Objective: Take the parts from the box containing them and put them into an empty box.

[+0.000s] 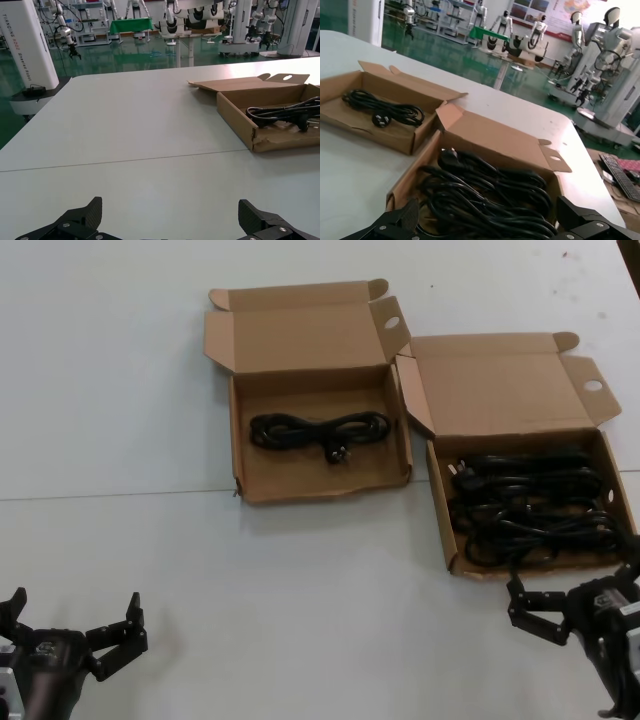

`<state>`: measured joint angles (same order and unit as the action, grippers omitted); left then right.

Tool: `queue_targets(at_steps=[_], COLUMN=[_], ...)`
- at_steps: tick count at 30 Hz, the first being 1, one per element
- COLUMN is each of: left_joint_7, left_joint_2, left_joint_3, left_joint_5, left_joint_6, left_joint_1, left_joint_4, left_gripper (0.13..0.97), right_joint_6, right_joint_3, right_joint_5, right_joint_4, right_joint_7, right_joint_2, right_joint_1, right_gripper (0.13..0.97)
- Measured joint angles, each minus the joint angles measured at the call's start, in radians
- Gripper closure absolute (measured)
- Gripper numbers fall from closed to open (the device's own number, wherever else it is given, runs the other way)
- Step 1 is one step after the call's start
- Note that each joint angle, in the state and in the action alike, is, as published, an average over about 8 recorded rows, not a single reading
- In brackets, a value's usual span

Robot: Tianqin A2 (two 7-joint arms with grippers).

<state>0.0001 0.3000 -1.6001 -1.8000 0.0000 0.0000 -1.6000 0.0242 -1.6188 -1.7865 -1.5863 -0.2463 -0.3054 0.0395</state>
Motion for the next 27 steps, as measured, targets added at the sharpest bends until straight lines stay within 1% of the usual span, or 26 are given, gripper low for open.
queue_targets(at_steps=[27], left_joint_7=[0.000], left_joint_2=[0.000], left_joint_3=[0.000], left_joint_5=[0.000], left_joint_6=[0.000], left_joint_1=[0.000], left_joint_4=[0.000], left_gripper=[0.132], right_joint_6=[-0.008], right_joint_3=[0.006], right_joint_5=[-0.005], right_joint_4=[-0.005], right_joint_7=[0.000], right_joint_2=[0.002], right_joint_1=[-0.014], right_gripper=[0.129])
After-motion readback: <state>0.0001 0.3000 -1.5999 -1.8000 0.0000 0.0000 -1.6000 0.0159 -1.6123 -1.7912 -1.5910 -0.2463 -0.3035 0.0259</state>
